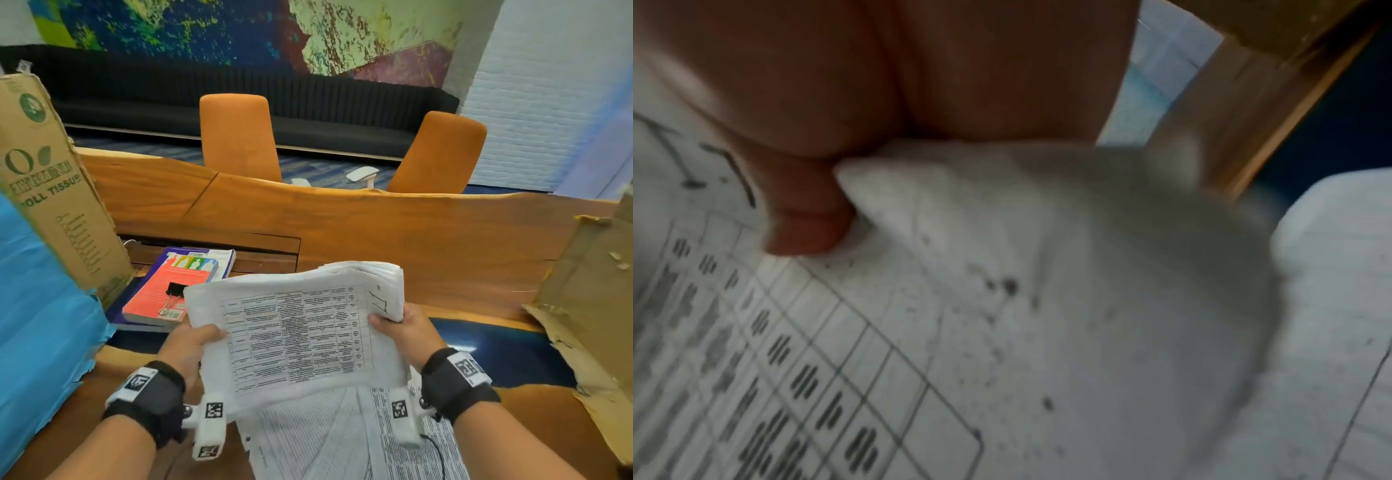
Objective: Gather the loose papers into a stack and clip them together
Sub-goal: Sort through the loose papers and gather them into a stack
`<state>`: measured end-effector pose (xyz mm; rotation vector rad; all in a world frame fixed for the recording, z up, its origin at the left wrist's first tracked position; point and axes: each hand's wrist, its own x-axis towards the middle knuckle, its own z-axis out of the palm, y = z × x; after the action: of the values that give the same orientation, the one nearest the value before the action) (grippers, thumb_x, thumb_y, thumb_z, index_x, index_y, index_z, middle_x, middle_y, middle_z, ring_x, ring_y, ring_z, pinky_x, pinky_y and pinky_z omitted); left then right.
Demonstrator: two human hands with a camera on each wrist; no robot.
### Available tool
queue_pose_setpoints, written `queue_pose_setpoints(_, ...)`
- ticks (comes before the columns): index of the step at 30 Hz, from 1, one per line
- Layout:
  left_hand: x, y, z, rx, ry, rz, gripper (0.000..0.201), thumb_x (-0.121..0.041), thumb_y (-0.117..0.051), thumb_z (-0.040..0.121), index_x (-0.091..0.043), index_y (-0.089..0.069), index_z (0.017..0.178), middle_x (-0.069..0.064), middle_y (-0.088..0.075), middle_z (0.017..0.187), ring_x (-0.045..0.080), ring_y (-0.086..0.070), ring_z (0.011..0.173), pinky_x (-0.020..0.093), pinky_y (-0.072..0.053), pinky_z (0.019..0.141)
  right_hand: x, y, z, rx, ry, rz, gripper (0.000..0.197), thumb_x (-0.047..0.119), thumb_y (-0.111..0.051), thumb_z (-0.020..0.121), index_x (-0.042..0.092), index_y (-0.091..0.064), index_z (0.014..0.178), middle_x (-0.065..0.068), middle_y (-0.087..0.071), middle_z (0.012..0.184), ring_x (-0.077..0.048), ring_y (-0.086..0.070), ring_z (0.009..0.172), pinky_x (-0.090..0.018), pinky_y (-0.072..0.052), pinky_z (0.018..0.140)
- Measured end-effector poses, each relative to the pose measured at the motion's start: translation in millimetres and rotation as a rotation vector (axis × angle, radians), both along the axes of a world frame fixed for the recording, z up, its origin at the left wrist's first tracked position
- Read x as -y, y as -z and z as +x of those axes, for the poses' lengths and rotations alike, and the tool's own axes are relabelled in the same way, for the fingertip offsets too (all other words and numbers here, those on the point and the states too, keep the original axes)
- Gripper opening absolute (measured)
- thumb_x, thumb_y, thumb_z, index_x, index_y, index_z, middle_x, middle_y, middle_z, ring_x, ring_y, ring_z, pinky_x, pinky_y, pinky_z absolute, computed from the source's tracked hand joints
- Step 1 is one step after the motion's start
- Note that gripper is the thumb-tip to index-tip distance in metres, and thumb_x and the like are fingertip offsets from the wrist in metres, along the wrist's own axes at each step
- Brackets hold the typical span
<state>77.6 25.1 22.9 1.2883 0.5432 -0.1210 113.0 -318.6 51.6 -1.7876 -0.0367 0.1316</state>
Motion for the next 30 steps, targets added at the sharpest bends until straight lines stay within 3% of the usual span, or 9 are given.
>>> queue_pose_setpoints(2,4,-1,3,0.058,-0.061,0.072,0.038,0.007,-0.058,0.081,-0.013,-0.064,0.113,0.018,-0.071,0.108,0.042,-0.063,0.107,0.064,-0.045,0.095,2,7,-3,0.03,0.034,-0.027,0.017,0.007,-0.068,0.09,0.021,-0.072,0.098,0.005,-0.078,0.094,-0.01,-0.073,0.088,-0.025,-0.057,0.074)
queue_pose_setpoints(4,10,-5,2,0.13,-0.031,0.186,0.038,0.009,-0.059,0.082,-0.017,-0.065,0.109,0.014,-0.071,0.105,0.033,-0.064,0.104,0.057,-0.048,0.093,6,19,-6,0.038,0.094,-0.043,0.02,0.007,-0.07,0.089,0.025,-0.072,0.096,0.009,-0.077,0.091,-0.004,-0.072,0.085,-0.02,-0.054,0.069)
queue_pose_setpoints(8,18,2,-2,0.135,0.097,0.287,0.045,0.013,-0.061,0.079,-0.019,-0.06,0.111,0.014,-0.066,0.104,0.029,-0.062,0.1,0.044,-0.051,0.076,19,50,-13,-0.016,0.195,-0.065,0.043,-0.018,-0.064,0.077,0.019,-0.07,0.098,0.001,-0.075,0.093,-0.02,-0.069,0.093,-0.03,-0.054,0.072)
queue_pose_setpoints(11,20,25,-3,0.07,0.087,0.29,0.043,0.015,-0.06,0.076,-0.011,-0.062,0.11,0.016,-0.069,0.099,0.037,-0.063,0.101,0.046,-0.053,0.08,20,63,-16,-0.067,0.221,-0.03,0.056,-0.027,-0.05,0.069,0.017,-0.068,0.1,-0.008,-0.074,0.092,-0.025,-0.067,0.091,-0.039,-0.055,0.075)
queue_pose_setpoints(16,26,45,-6,0.1,0.087,0.25,0.035,0.018,-0.061,0.073,-0.006,-0.071,0.097,0.012,-0.076,0.087,0.037,-0.067,0.098,0.039,-0.051,0.079,10,73,-13,-0.098,0.297,0.018,0.048,-0.003,-0.063,0.064,0.014,-0.067,0.108,-0.009,-0.074,0.098,-0.029,-0.069,0.098,-0.043,-0.057,0.081)
queue_pose_setpoints(18,27,45,-6,0.107,0.093,0.263,0.035,0.021,-0.061,0.072,-0.002,-0.071,0.097,0.007,-0.077,0.082,0.038,-0.067,0.097,0.036,-0.051,0.077,4,68,-13,-0.073,0.304,0.02,0.028,0.006,-0.075,0.078,0.015,-0.069,0.104,-0.004,-0.076,0.096,-0.024,-0.071,0.094,-0.043,-0.057,0.082)
queue_pose_setpoints(22,12,30,-3,0.033,0.075,0.339,0.04,0.011,-0.068,0.075,-0.009,-0.062,0.109,0.015,-0.07,0.103,0.04,-0.063,0.105,0.054,-0.052,0.088,0,38,-9,0.034,0.231,-0.079,0.01,0.012,-0.069,0.091,0.021,-0.07,0.094,0.005,-0.076,0.089,-0.009,-0.072,0.082,-0.034,-0.057,0.074)
queue_pose_setpoints(25,-3,-3,1,0.07,0.086,0.512,0.078,0.004,-0.073,0.076,-0.025,-0.039,0.139,0.004,-0.055,0.124,0.03,-0.055,0.115,0.047,-0.055,0.081,2,2,-3,0.139,0.08,-0.187,0.015,0.011,-0.068,0.092,0.026,-0.07,0.092,0.01,-0.075,0.089,0.001,-0.07,0.08,-0.022,-0.053,0.07)
queue_pose_setpoints(30,16,-75,11,0.336,0.351,1.08,0.108,-0.028,-0.082,0.067,-0.033,-0.018,0.153,-0.005,-0.025,0.158,0.017,-0.028,0.144,0.043,-0.029,0.116,-12,-46,13,0.279,-0.174,-0.4,0.018,0.011,-0.069,0.09,0.025,-0.072,0.102,0.009,-0.074,0.1,-0.01,-0.068,0.094,-0.032,-0.053,0.083)
